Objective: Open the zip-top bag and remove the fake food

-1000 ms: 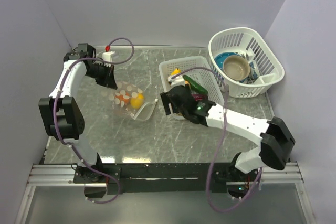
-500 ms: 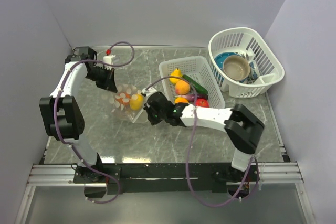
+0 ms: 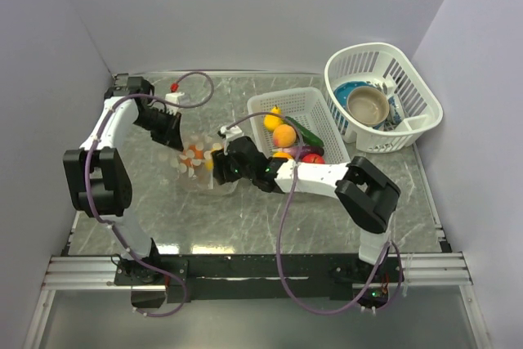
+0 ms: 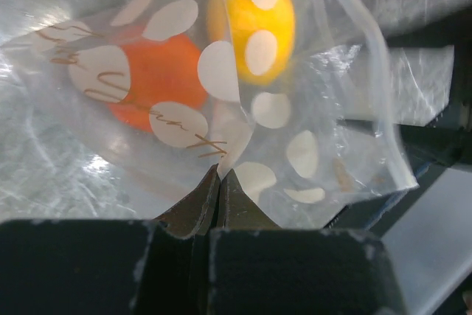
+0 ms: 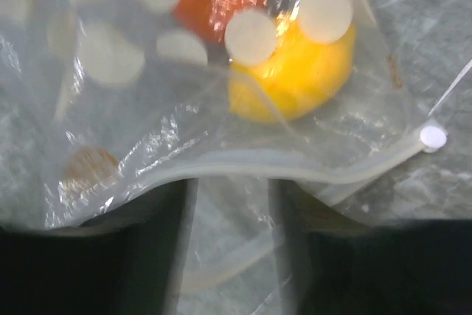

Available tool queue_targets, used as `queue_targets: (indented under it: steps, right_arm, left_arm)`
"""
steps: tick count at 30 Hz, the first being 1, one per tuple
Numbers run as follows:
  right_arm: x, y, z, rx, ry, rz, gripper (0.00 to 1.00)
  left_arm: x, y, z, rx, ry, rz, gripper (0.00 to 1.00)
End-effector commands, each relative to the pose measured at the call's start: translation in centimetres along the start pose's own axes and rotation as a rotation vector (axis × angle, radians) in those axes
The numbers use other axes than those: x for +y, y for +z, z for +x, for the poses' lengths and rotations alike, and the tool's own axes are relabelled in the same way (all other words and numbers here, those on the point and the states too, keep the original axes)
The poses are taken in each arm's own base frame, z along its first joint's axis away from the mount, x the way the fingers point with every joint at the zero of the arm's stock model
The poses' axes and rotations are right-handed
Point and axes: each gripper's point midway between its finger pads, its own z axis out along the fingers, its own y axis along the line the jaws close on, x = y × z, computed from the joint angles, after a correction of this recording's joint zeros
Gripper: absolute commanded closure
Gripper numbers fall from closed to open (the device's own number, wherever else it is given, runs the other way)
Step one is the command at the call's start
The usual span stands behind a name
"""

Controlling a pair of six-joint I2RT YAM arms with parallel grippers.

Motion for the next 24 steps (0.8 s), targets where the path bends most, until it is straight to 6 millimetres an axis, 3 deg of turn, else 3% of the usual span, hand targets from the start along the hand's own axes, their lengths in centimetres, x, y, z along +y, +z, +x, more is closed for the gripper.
queue_targets:
  steps: [1, 2, 3, 7, 11, 14, 15, 16, 17, 24]
  right_arm:
    - [0.1, 2.2, -3.1, -0.118, 0.014, 0.031, 0.16]
    - [-0.7, 3.1, -2.4, -0.101, 0.015, 0.068, 0.09]
    - [-0.6, 3.4, -3.2, -0.116, 0.013, 0.077, 0.01]
    - [-0.5, 5.3, -2.7, -0.087, 0.011, 0.098, 0.00]
    - [-0.2, 4.9, -2.1, -0.090, 0.023, 0.088, 0.01]
    - [-0.9, 4.9, -1.0, -0.075, 0.026, 0.122, 0.03]
    - [-1.1, 4.9, -0.8, -0.071, 0.024, 0.131, 0.04]
    - [-1.5, 4.9, -0.6, -0.066, 0.021, 0.150, 0.04]
    - [-1.8, 4.8, -0.3, -0.062, 0.019, 0.156, 0.04]
    - [-3.0, 3.5, 3.3, -0.023, 0.046, 0.158, 0.09]
  left_arm:
    - [-2.6, 0.7, 1.8, 0.086, 0.030, 0.100, 0.99]
    - [-2.8, 0.6, 1.9, 0.089, 0.036, 0.105, 0.99]
    - [-3.0, 0.5, 2.0, 0.091, 0.044, 0.109, 0.99]
    - [-3.4, 0.0, 2.1, 0.103, 0.054, 0.125, 0.99]
    - [-3.4, 0.0, 2.1, 0.106, 0.051, 0.121, 0.99]
    - [-3.0, 0.3, 2.3, 0.110, 0.042, 0.110, 0.99]
    - [-2.6, 0.4, 2.0, 0.100, 0.043, 0.093, 0.95]
    - [-2.4, 0.5, 2.1, 0.104, 0.040, 0.078, 0.40]
    - [-2.1, 0.5, 2.1, 0.106, 0.046, 0.062, 0.01]
    - [-0.6, 0.0, 0.6, 0.051, 0.038, -0.043, 0.01]
